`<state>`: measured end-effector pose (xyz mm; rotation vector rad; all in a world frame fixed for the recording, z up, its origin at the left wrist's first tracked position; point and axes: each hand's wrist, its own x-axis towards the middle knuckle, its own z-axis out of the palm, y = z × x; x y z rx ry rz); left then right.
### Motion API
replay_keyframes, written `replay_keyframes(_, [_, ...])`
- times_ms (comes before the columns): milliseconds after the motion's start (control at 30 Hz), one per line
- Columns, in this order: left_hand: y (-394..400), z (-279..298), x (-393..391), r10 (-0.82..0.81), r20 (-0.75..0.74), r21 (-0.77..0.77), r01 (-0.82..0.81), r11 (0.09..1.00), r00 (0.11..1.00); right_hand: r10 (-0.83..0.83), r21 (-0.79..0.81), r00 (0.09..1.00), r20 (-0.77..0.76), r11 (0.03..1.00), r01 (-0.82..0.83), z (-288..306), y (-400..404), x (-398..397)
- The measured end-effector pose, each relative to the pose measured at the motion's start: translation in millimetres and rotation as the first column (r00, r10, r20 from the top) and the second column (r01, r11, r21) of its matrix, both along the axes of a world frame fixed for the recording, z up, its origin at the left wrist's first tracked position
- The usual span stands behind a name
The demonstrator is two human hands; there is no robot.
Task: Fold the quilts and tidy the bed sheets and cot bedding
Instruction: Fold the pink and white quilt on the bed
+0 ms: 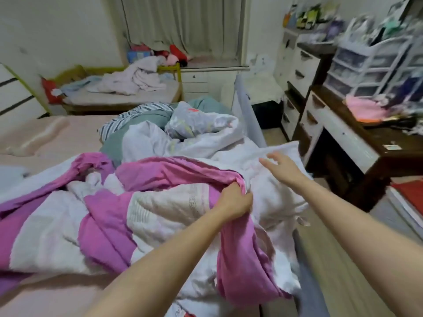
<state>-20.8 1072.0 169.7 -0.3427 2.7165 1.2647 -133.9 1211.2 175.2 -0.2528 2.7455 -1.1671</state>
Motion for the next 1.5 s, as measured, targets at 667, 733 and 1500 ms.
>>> replay_keyframes(667, [-209.6,7.2,157.8,0.325,0.199,0.343,-0.377,0.860,0.924,0.267,0.634,0.961,-0.070,0.756,-0.164,-74.0,-187.0,99.7])
replay_keyframes(733, [-217.8,2.2,160.6,0.379,0.196,0.377,-0.426,0.822,0.904,0.245,0.475,0.962,-0.117,0.865,-0.162,-63.9,-192.1,103.3])
replay_keyframes(1500, [-311.2,5.3,402.5,-0.189,-0.176,-0.019,0.189,0.982,0.966,0.344,-0.370,0.759,0.552,0.917,-0.146,5.4,-380.3,312.4])
